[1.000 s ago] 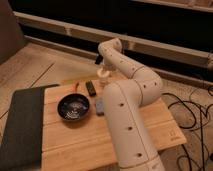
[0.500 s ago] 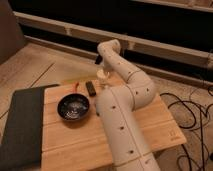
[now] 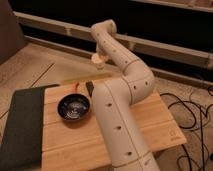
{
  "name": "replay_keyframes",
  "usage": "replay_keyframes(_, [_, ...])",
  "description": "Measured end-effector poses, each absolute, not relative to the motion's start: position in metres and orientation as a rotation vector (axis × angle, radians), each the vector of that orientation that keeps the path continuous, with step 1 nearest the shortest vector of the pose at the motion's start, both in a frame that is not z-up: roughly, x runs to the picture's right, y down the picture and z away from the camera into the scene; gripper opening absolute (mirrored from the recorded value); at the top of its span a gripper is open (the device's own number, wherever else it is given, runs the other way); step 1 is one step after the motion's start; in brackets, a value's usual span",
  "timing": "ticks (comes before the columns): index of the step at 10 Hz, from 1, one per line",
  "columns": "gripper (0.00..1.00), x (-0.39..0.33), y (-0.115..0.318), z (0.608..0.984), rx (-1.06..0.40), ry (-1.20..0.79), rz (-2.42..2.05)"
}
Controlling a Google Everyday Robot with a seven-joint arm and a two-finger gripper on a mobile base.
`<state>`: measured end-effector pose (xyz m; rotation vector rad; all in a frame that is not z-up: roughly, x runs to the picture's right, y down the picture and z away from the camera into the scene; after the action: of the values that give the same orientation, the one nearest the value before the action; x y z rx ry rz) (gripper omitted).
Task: Place the ceramic cup in the ceramic bowl
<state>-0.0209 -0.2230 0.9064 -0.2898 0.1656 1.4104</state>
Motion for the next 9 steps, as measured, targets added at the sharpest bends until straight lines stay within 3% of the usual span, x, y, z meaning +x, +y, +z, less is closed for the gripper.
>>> replay_keyframes(4, [0.0, -0.088, -0.213, 0.84, -0.371, 0.012, 1.331])
replay_keyframes(6, [0.0, -0.116, -0.181, 0.796, -0.406, -0.058, 1.304])
replay_keyframes(9, [0.0, -0.125, -0.13, 0.768, -0.436, -0.076, 1.288])
